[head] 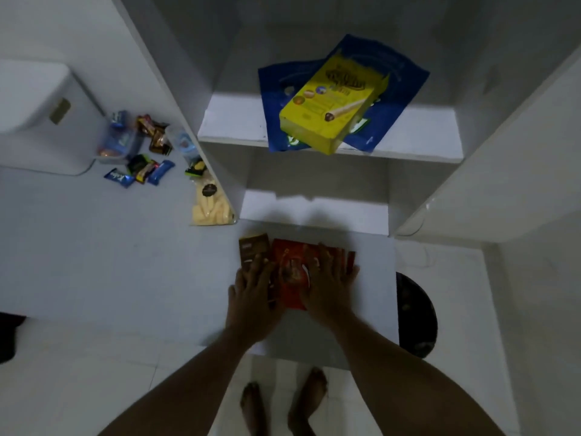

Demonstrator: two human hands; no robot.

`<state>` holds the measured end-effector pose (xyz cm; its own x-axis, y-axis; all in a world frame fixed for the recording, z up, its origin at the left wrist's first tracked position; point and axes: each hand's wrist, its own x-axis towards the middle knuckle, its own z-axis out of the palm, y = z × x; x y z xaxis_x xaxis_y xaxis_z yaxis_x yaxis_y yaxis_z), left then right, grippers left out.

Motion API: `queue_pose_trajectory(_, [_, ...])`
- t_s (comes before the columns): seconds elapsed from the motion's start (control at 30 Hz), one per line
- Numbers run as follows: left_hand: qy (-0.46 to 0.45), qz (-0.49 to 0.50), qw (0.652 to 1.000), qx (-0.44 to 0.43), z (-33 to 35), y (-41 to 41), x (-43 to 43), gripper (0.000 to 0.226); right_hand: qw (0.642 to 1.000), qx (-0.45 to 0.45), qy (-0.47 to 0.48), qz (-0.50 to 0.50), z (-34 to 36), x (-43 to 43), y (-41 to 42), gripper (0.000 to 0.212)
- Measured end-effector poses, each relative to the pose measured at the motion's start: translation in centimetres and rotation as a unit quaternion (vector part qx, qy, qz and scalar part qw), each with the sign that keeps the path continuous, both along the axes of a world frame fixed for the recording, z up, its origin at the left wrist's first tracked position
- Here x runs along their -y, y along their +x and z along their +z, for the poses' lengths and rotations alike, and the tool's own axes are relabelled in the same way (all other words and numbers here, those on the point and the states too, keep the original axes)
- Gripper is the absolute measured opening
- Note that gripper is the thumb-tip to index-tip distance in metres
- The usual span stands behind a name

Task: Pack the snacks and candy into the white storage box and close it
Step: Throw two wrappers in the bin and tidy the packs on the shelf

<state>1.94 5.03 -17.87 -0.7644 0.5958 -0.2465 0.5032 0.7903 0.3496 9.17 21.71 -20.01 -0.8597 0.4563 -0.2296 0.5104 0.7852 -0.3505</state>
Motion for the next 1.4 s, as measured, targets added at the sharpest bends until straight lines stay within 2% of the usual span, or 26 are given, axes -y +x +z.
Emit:
queue_pose_trajectory(0.1, [0.027, 0.001, 1.000, 0.006, -0.1, -0.7, 0.3, 0.083, 0.999, 0.043, 0.008, 0.008, -0.8, 1.0, -0.8, 0.082])
queue_pose_trajectory(0.33, [0.086, 0.013, 0.996, 0.001, -1.0, -1.6, 1.7, 0.082, 0.996, 0.052, 0.058, 0.048, -2.1, 1.4, -0.8, 0.108])
queue_pose_trajectory(0.47, [0.114, 0.023, 0.993, 0.016, -1.1, -1.3, 1.7, 0.083, 0.997, 0.024, 0.041, 0.067, -2.3, 1.3, -0.8, 0.091])
queue_pose_trajectory(0.6, [0.105, 0.043, 0.992, 0.057, -0.9, -1.3, 1.6, 0.086, 0.993, -0.040, 0.051, 0.102, -2.4, 1.6, -0.4, 0.070])
queue_pose_trajectory(0.7, [0.100, 0.043, 0.991, 0.071, -0.5, -1.3, 1.5, 0.087, 0.983, -0.069, 0.074, 0.152, -2.4, 1.5, -0.3, 0.075])
queue_pose_trajectory(0.83, [0.096, 0.047, 0.991, 0.077, -0.2, -1.0, 1.7, 0.085, 0.976, -0.060, 0.080, 0.194, -2.2, 0.9, -0.2, 0.083])
queue_pose_trajectory(0.93, [0.091, 0.055, 0.991, 0.078, -0.3, -0.6, 1.9, 0.085, 0.981, -0.052, 0.048, 0.181, -1.9, 0.3, -0.3, 0.069])
queue_pose_trajectory(1.0, [0.093, 0.070, 0.991, 0.073, -0.1, -0.2, 2.0, 0.083, 0.987, -0.050, -0.007, 0.155, -1.5, 0.0, -0.3, 0.059])
queue_pose_trajectory(1.1, [0.110, 0.085, 0.988, 0.072, 0.5, 0.3, 2.0, 0.080, 0.992, -0.067, -0.058, 0.095, -0.9, -0.6, 0.4, 0.057])
queue_pose_trajectory(1.27, [0.131, 0.053, 0.986, 0.085, 1.9, 1.1, 1.4, 0.082, 0.988, -0.136, -0.075, -0.020, 2.0, -1.6, 2.4, 0.051])
queue_pose_trajectory(1.4, [0.154, 0.008, 0.985, 0.077, 3.4, 1.9, -0.3, 0.085, 0.979, -0.155, -0.087, -0.099, 5.7, -2.3, 5.2, 0.061])
